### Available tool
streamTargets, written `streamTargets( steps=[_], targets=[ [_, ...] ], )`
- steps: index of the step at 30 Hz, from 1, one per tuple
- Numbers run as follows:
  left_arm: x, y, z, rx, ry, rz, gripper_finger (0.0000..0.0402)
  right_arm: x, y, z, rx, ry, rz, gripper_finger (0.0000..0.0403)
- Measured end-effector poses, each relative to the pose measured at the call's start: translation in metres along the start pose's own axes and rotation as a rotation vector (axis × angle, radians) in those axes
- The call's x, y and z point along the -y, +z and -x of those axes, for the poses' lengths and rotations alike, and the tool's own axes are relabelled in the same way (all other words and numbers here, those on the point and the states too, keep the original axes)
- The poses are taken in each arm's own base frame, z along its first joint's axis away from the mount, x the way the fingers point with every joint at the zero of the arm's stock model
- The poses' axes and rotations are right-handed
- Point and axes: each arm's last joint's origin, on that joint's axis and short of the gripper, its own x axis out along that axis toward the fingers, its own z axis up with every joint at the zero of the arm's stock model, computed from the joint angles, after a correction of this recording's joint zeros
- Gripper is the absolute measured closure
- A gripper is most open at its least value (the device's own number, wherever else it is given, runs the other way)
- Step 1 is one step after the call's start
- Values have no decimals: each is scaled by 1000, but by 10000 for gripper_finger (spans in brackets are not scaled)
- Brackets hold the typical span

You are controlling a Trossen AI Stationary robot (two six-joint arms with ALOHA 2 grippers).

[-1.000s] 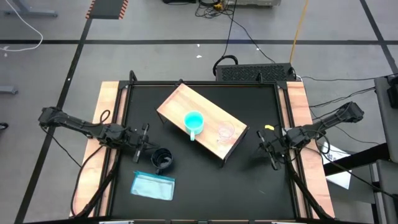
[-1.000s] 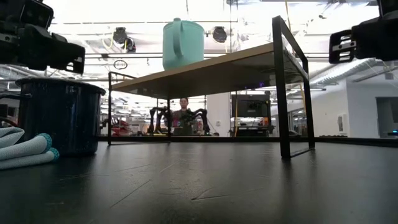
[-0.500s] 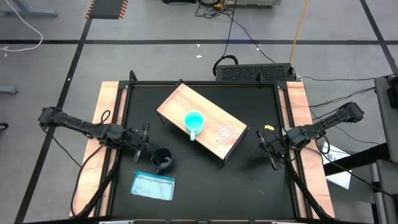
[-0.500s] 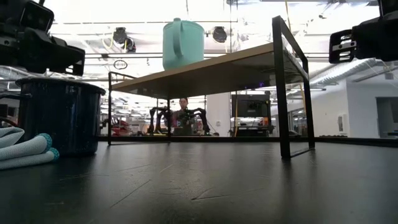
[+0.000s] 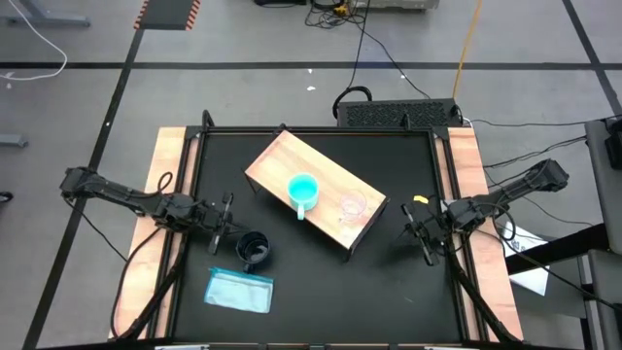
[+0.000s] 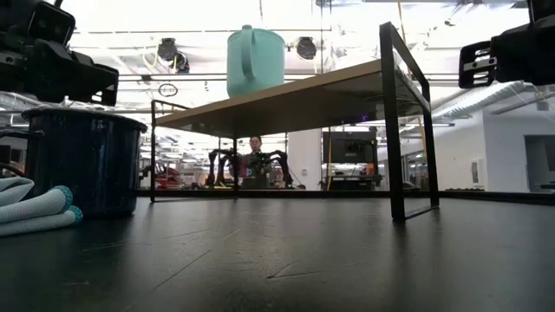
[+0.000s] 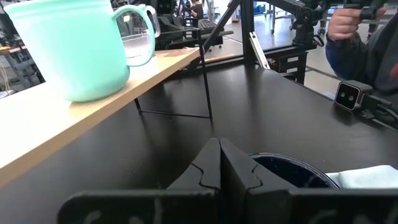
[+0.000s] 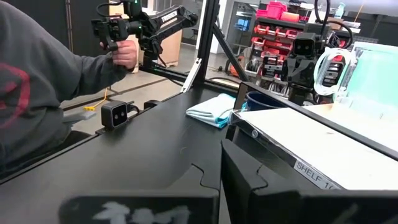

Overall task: Stack small to large cups/mugs on shelf
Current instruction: Put the dark blue mug on the shelf

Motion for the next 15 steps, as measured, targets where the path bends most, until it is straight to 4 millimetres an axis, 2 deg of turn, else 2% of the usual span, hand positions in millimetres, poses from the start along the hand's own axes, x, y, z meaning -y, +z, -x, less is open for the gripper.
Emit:
streamTargets(
  steps=[15],
  targets=[
    [-1, 14, 1, 144, -20, 16, 401, 0, 0, 0, -1, 0, -2, 403]
  ],
)
